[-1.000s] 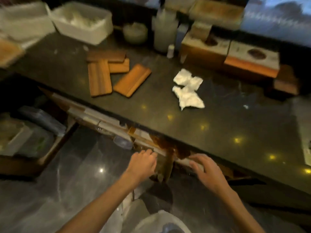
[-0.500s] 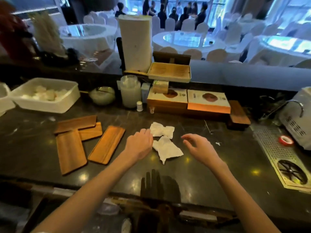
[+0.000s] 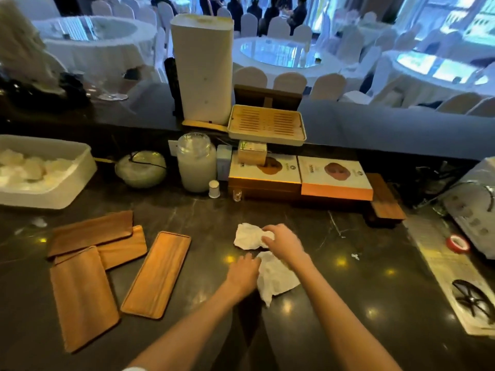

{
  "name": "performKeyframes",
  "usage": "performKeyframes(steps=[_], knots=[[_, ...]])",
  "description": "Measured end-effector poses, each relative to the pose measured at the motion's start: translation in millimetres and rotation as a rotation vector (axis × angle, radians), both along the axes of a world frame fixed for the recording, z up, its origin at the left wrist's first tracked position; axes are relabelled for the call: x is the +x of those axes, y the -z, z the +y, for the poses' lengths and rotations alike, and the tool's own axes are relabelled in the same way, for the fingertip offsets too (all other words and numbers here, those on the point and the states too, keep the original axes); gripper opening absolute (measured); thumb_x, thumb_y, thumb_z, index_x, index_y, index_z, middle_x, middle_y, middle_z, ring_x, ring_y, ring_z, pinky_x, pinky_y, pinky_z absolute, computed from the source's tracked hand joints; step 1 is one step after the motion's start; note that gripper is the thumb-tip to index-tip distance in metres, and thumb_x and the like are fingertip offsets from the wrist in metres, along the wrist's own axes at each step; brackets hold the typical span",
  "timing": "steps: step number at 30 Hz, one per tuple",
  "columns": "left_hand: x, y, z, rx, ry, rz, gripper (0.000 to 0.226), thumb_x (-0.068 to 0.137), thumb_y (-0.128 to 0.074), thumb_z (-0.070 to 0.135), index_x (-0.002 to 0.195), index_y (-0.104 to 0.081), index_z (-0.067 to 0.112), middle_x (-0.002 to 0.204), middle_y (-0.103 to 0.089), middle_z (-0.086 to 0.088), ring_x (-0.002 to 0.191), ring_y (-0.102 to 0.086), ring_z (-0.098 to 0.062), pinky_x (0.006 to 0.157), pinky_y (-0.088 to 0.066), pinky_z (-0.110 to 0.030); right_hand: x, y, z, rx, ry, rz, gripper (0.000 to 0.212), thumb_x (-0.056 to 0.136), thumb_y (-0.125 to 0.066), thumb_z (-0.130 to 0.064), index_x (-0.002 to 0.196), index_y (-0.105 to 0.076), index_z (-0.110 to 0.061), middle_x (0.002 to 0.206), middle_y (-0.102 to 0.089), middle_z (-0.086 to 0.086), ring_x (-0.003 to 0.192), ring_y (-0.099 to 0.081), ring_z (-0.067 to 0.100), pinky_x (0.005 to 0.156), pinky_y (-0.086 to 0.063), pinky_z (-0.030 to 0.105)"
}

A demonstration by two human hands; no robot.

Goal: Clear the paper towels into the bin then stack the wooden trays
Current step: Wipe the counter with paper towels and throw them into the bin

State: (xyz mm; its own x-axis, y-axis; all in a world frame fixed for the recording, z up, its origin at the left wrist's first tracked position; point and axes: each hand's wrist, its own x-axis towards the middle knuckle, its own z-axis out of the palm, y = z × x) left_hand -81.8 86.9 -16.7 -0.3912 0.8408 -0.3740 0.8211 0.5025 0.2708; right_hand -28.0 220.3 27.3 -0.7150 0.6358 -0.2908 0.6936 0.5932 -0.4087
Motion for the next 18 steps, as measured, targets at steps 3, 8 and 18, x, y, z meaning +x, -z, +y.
performKeyframes(steps=[3, 8, 18], knots=[[7, 17, 28, -0.036, -0.018, -0.02, 0.049, 0.098, -0.045, 0.023, 0.146, -0.034, 0.016, 0.146, -0.037, -0.014, 0.132, -0.04, -0.033, 0.101, -0.042, -0.045, -20, 14, 27, -0.023, -0.098, -0.104, 0.045, 0.095, -0.051, -0.034, 0.139, -0.049, -0.027, 0.142, -0.047, 0.009, 0.124, -0.052, 0.028, 0.101, -0.045, 0.039], [18, 37, 74, -0.129, -0.122, -0.063, 0.057, 0.095, -0.053, 0.022, 0.148, -0.03, 0.017, 0.151, -0.03, -0.016, 0.141, -0.028, -0.034, 0.113, -0.035, -0.047, -48, 43, 75, -0.049, -0.216, -0.257, 0.054, 0.096, -0.049, -0.035, 0.148, -0.033, -0.033, 0.151, -0.032, 0.013, 0.132, -0.043, 0.035, 0.105, -0.043, 0.045], [41, 53, 103, -0.269, -0.27, -0.036, 0.049, 0.092, -0.058, 0.014, 0.139, -0.044, 0.007, 0.143, -0.035, -0.02, 0.132, -0.035, -0.038, 0.104, -0.039, -0.046, -51, 115, 103, -0.063, -0.411, -0.233, 0.042, 0.095, -0.047, -0.021, 0.137, -0.042, -0.018, 0.141, -0.038, 0.014, 0.13, -0.034, 0.036, 0.102, -0.04, 0.045]])
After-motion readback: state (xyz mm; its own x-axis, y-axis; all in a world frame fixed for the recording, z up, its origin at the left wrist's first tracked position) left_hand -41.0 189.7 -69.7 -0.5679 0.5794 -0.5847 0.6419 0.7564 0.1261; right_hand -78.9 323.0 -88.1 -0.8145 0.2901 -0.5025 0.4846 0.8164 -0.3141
